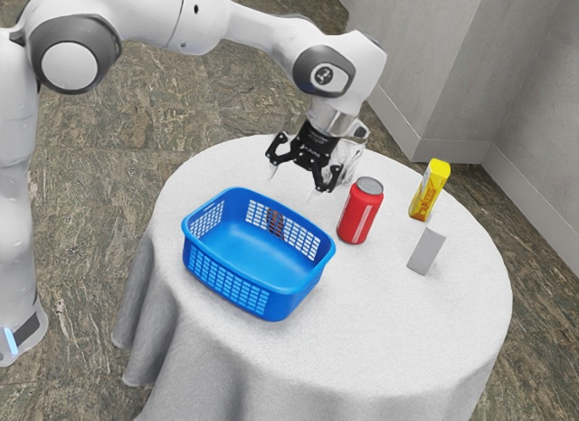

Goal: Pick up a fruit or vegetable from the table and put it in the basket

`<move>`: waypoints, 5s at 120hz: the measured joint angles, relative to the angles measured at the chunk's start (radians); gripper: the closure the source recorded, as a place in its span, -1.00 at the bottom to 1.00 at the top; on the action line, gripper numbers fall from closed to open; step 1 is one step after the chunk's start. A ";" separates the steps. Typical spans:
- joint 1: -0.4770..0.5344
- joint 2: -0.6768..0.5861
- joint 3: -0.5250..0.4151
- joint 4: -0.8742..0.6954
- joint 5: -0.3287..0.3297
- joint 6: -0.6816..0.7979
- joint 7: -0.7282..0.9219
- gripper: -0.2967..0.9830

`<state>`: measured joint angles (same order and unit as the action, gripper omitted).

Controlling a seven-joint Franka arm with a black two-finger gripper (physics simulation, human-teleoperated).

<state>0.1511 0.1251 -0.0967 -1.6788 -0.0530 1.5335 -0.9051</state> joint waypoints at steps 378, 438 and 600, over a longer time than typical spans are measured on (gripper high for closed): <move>0.058 -0.232 -0.120 -0.126 0.018 0.102 -0.015 0.23; 0.092 -0.266 -0.206 -0.164 0.010 0.067 -0.017 0.23; 0.173 -0.457 -0.370 -0.376 -0.117 -0.045 -0.016 0.23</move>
<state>0.3244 -0.3321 -0.4671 -2.0544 -0.1698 1.4886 -0.9207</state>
